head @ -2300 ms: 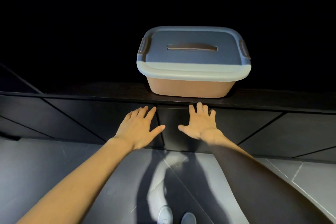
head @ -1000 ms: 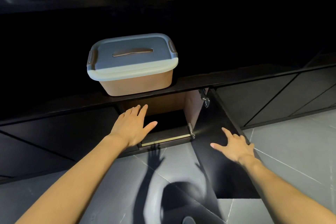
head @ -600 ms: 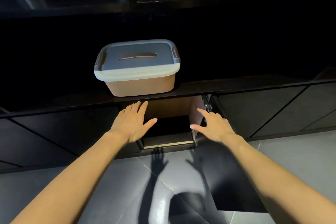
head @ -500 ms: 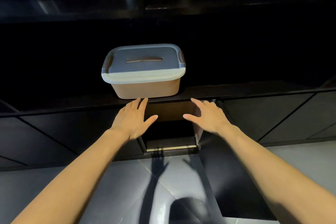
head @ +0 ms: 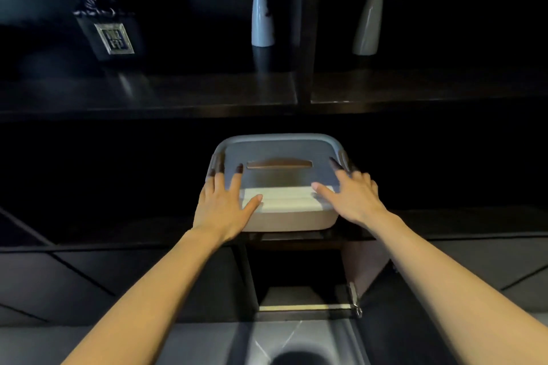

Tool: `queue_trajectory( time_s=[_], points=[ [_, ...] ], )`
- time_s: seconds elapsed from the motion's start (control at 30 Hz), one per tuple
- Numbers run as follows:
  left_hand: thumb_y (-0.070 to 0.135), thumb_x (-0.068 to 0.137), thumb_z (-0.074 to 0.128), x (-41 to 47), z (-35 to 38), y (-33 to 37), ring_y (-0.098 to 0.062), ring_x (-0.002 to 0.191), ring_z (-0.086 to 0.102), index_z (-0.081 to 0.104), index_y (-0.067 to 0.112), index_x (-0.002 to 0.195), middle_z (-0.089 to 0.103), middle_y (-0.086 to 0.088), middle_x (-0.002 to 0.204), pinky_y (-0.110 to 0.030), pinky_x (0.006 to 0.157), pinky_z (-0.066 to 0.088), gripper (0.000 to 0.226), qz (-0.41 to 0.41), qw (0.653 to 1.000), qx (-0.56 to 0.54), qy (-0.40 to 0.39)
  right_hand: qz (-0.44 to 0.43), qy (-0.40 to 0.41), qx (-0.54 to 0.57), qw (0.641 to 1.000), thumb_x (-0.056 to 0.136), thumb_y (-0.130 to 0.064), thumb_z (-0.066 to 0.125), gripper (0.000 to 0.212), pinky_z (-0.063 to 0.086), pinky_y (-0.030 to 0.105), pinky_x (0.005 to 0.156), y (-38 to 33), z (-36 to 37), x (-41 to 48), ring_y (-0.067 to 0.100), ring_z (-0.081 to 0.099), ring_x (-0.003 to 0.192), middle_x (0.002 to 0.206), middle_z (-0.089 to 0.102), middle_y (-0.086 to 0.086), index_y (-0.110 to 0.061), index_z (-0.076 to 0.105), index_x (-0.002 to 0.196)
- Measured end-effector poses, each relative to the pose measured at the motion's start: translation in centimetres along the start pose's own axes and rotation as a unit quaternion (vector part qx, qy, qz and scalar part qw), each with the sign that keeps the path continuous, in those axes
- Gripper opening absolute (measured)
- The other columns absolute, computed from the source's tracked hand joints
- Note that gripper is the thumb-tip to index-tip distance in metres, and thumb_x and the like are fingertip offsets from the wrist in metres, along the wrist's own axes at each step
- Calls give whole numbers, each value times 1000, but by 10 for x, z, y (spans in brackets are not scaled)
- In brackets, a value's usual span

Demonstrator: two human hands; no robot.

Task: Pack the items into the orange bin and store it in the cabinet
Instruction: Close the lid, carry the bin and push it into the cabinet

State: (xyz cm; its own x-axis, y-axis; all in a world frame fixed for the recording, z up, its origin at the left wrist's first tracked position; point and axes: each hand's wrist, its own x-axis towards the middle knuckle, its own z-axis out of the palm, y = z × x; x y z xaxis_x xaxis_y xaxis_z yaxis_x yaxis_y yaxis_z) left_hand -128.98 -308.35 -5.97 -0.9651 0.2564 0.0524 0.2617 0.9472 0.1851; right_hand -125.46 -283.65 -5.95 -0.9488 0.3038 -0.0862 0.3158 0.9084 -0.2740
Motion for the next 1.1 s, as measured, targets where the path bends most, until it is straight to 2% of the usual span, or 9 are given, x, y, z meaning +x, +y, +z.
queue_trajectory(
  time_s=[0.13,0.23,0.3,0.47,0.6,0.73,0.87,1.0,1.1],
  points=[
    [69,84,26,39,11,-20,-39,141,-6,4,34,146,-14,-18,154,-46,114,11,75,-31,998,14,-59,37,-33,44,998,82,-72,32,79,34,46,100,-3,8,30,41,39,126,142,42,16,-40,-3,145],
    [68,85,26,53,17,-29,-40,140,-14,37,15,139,-4,-15,156,-46,113,11,75,-29,992,10,-122,61,-28,82,994,81,-70,40,80,31,43,107,-9,16,40,36,20,139,158,6,1,-43,1,144],
    [62,89,26,55,20,-28,-39,139,-18,57,4,121,11,-10,156,-47,110,14,72,-9,992,9,-124,90,-25,39,995,82,-69,37,76,32,41,104,-15,22,41,37,24,137,157,3,3,-41,5,145],
    [60,88,27,48,26,-20,-38,141,-4,52,11,128,42,-18,141,-45,103,23,68,-34,997,13,-61,120,-5,16,993,83,-68,37,71,34,41,102,-21,25,37,41,33,131,156,6,8,-41,13,144],
    [66,81,31,57,28,-29,-39,126,24,47,15,132,31,-21,142,-42,102,29,73,-88,992,-48,-76,128,-14,45,991,78,-71,44,78,29,45,109,-17,16,52,39,17,138,153,1,12,-38,16,143],
    [78,57,40,79,25,-35,-32,128,25,29,26,139,26,-8,147,-37,112,20,98,-165,941,-268,-125,123,-25,81,989,78,-75,39,82,15,47,113,-14,21,61,37,8,141,156,2,11,-39,8,145],
    [81,63,44,85,34,-40,-33,126,33,33,29,138,39,-11,141,-42,109,26,92,-168,951,-226,-128,123,-26,71,990,77,-77,36,80,15,47,112,-11,25,63,37,11,141,155,2,14,-44,6,144],
    [79,69,44,81,31,-43,-32,130,38,42,12,135,43,-15,141,-41,107,31,93,-184,938,-240,-169,123,-48,96,987,77,-76,38,78,14,40,113,-10,22,56,29,13,143,157,10,1,-46,10,143],
    [89,54,38,60,24,-40,-28,120,46,48,20,129,50,-12,131,-33,90,42,103,-162,955,-220,-115,157,-19,25,987,68,-86,30,83,40,35,91,-4,23,39,34,46,124,136,49,14,-42,33,138]
  ],
)
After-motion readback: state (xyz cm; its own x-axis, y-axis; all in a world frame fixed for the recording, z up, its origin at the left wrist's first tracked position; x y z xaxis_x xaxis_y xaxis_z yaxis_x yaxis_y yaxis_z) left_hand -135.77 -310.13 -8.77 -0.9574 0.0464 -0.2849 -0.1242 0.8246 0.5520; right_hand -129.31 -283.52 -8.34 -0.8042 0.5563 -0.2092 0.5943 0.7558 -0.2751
